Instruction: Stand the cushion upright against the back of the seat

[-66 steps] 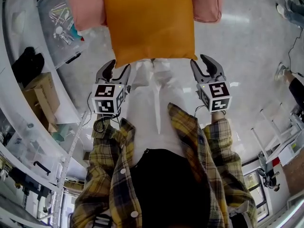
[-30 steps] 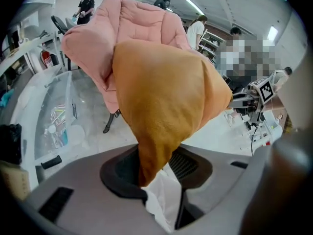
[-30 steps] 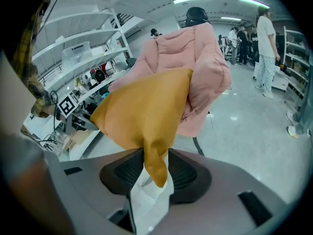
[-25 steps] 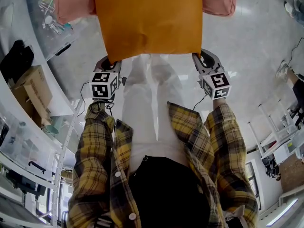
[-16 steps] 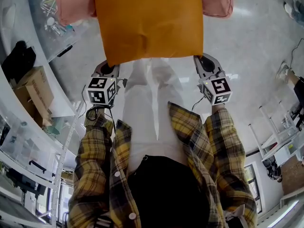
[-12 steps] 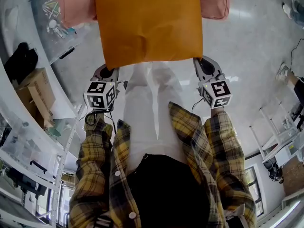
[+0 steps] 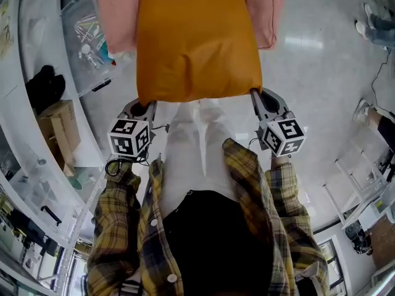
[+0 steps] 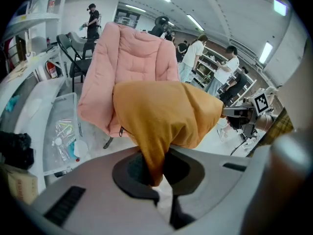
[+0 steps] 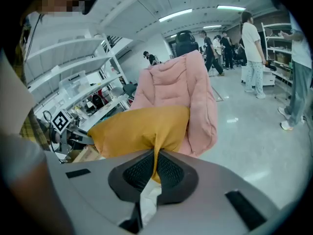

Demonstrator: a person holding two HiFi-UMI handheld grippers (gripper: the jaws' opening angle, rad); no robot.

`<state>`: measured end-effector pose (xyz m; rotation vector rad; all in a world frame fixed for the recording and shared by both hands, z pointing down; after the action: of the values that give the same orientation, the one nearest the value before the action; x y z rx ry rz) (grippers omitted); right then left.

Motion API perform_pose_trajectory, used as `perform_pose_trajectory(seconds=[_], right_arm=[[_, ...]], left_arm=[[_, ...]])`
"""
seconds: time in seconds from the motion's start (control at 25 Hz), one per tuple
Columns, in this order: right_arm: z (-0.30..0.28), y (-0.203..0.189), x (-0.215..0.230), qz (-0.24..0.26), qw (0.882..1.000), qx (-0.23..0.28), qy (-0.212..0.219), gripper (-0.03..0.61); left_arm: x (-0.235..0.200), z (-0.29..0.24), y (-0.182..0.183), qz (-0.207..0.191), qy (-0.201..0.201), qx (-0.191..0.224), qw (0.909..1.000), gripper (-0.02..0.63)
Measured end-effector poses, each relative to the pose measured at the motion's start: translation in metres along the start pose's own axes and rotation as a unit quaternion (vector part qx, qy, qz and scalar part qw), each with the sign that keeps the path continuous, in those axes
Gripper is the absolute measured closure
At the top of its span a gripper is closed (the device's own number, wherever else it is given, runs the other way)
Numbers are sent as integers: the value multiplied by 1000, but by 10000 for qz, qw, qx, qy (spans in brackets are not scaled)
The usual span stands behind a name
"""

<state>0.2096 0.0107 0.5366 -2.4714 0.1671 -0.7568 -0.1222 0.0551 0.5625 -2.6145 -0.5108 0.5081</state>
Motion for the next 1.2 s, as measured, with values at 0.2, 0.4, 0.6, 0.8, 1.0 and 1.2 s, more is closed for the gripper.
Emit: perform_pose_trajectory(seconds=[0.2,0.4,0.6,0.8,1.0,1.2], right_arm=[[26,48,-23,52,9996,264,78,557],[56,81,-33,21,9986,408,326,558],[88,117,-46,-362,9935,790,736,558],[111,164,-57,-432,9867,1114,1100,558],[130,193,-62,-358,9818,1316,1320,558],[140,213,-68,-323,9766,1512,1495,558]], left_arm=[[9,40,37,39,71,327,9994,591],[29,73,64,36,45,627,9980,591],[48,112,102,6,114,1142,9934,591],[59,149,148,-30,280,1736,9844,591],[73,171,173,72,398,2066,9776,591],[77,187,191,139,492,2294,9720,591]])
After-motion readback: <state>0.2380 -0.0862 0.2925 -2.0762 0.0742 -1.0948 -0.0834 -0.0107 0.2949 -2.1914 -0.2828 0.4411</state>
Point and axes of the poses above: the fingertips, and each gripper's own axes: z backward along the fingers, x to its right, y out of its top, the point moved 5 cm from there along z, backward along the fingers, and after that the axes turned 11 degrees about -z, right-handed, at the moved point
